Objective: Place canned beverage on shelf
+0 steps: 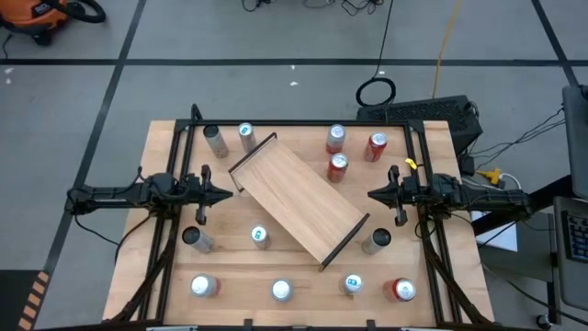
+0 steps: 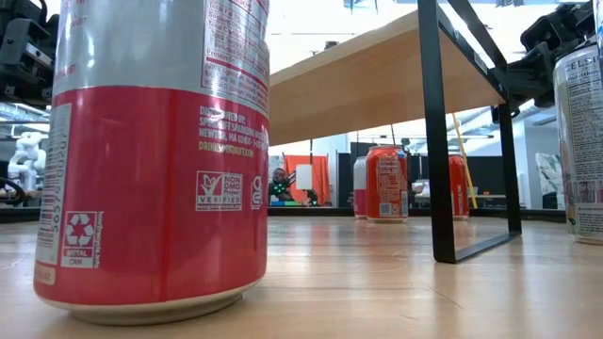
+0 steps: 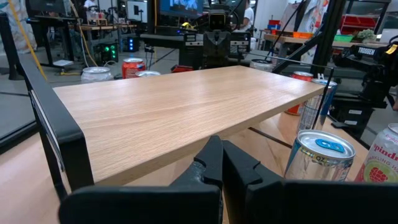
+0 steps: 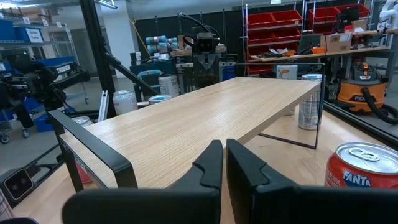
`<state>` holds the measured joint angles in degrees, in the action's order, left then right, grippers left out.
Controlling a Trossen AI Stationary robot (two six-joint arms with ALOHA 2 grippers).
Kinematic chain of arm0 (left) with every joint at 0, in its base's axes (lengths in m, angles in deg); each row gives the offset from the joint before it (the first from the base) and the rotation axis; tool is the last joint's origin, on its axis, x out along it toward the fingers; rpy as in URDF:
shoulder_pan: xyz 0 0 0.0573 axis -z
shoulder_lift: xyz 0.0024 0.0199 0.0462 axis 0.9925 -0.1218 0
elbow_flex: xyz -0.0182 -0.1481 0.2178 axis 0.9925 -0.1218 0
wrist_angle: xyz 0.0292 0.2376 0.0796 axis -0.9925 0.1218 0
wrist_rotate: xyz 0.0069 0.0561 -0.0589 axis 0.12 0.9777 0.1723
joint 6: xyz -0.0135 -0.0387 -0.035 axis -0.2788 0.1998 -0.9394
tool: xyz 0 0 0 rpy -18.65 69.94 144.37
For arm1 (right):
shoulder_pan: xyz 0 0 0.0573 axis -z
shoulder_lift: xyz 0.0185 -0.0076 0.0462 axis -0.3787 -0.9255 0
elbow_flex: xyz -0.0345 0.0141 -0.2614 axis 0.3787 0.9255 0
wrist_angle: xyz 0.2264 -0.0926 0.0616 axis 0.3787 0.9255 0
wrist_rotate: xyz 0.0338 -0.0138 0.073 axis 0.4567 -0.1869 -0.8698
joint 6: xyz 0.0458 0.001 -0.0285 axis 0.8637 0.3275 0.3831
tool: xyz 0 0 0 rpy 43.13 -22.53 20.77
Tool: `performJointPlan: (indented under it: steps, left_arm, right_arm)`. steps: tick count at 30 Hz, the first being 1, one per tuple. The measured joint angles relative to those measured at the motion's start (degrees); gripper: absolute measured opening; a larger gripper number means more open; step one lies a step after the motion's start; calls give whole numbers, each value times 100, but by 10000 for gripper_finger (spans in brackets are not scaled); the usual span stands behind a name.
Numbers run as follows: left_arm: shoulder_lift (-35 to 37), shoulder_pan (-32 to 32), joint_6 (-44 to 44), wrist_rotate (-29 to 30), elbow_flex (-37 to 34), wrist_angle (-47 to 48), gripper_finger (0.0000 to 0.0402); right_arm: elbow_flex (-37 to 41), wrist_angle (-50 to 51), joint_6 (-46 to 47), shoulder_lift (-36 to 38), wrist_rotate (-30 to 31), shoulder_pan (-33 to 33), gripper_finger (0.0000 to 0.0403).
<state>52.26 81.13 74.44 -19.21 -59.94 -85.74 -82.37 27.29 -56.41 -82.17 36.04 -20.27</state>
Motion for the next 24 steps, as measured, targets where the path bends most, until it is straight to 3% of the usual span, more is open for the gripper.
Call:
performJointPlan:
  steps: [24]
  left_arm:
    - [2,0,0,0,0,0,0]
  right_arm:
    - [-1,-118,92,2,-7,1,0]
